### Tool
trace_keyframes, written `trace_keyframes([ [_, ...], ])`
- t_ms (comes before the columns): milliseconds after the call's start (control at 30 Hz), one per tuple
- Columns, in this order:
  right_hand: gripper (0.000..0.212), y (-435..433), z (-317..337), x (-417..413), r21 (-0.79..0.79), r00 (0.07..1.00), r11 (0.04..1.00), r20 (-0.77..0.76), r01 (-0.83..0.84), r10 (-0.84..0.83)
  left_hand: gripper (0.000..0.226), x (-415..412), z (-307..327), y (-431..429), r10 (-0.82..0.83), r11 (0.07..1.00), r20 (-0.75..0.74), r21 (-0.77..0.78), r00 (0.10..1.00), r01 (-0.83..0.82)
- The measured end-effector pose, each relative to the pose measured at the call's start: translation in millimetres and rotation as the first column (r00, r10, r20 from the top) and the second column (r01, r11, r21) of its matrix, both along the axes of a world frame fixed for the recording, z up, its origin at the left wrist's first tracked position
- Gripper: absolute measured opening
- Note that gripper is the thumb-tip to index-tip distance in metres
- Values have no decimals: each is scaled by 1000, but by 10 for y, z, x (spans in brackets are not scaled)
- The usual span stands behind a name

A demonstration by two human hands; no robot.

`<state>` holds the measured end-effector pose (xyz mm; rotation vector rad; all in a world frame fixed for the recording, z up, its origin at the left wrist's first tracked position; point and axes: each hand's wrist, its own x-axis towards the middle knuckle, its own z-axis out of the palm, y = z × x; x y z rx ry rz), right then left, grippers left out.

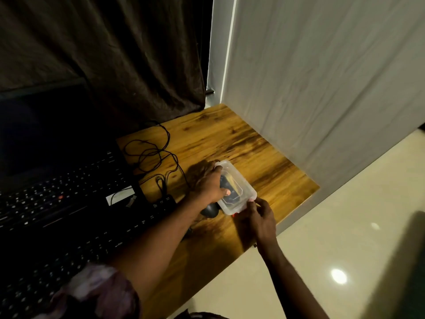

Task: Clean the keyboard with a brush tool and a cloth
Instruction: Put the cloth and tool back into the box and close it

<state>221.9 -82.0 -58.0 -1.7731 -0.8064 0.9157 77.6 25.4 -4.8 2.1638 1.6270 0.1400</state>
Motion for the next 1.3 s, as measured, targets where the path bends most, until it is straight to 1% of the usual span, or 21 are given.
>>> trace_keyframes([
  [67,25,14,-9,29,-14,997,999,-74,33,-34,80,19,2,-4,23,1000,-12,8,1000,-23],
  [133,26,10,-1,56,28,998,999,-62,26,-25,80,33,12,-8,37,999,-16,28,999,-37],
  [267,44,-26,1,82,61,992,995,104,-77,71,79,56,30,-15,59,998,-1,23,998,-59],
  [333,51,-85,13,91,145,957,974,258,-176,134,80,63,17,-4,62,998,9,15,998,-62],
  [400,52,-119,-16,146,210,855,920,478,-332,199,80,66,7,4,62,998,1,27,998,-62],
  [467,47,-92,-4,251,130,711,889,655,-439,255,80,74,6,11,66,997,-7,30,998,-66],
  [533,39,-39,72,346,23,568,887,775,-462,276,81,74,7,23,62,998,-18,29,998,-61],
  [600,31,9,154,409,2,455,873,854,-488,253,83,73,20,40,55,998,-38,29,998,-54],
  [633,30,31,191,419,-4,420,861,872,-509,252,83,74,37,43,52,998,-50,30,997,-51],
  [733,21,131,198,444,-41,363,838,889,-545,280,86,85,73,55,41,999,-92,39,995,-37],
  [767,20,161,189,460,-61,355,834,886,-549,298,88,87,84,55,43,998,-100,39,994,-39],
  [867,25,198,188,497,-110,359,814,858,-571,367,93,86,99,60,52,999,-102,14,993,-51],
  [900,25,188,201,503,-113,376,808,842,-578,387,98,87,101,64,68,997,-76,-21,995,-70],
  [967,26,176,231,501,-120,423,804,800,-582,426,115,82,128,90,166,973,28,-164,986,-159],
  [1000,29,189,228,509,-140,452,806,767,-575,456,123,68,140,119,220,949,52,-244,974,-201],
  [1033,32,196,239,516,-178,476,806,727,-564,494,129,49,154,154,246,929,38,-293,969,-225],
  [1100,37,212,244,529,-241,494,809,687,-537,533,136,21,169,207,240,914,-41,-327,970,-240],
  [1167,38,210,216,547,-290,527,821,651,-493,546,138,27,198,237,242,907,-62,-340,968,-249],
  [1233,57,197,205,541,-292,596,836,596,-464,539,139,30,199,263,258,895,-27,-371,966,-249],
  [1267,62,193,168,557,-283,609,838,585,-466,536,139,31,182,274,265,887,4,-393,964,-242],
  [1300,59,185,168,552,-280,631,838,558,-468,539,139,33,164,276,273,879,38,-415,961,-233],
])
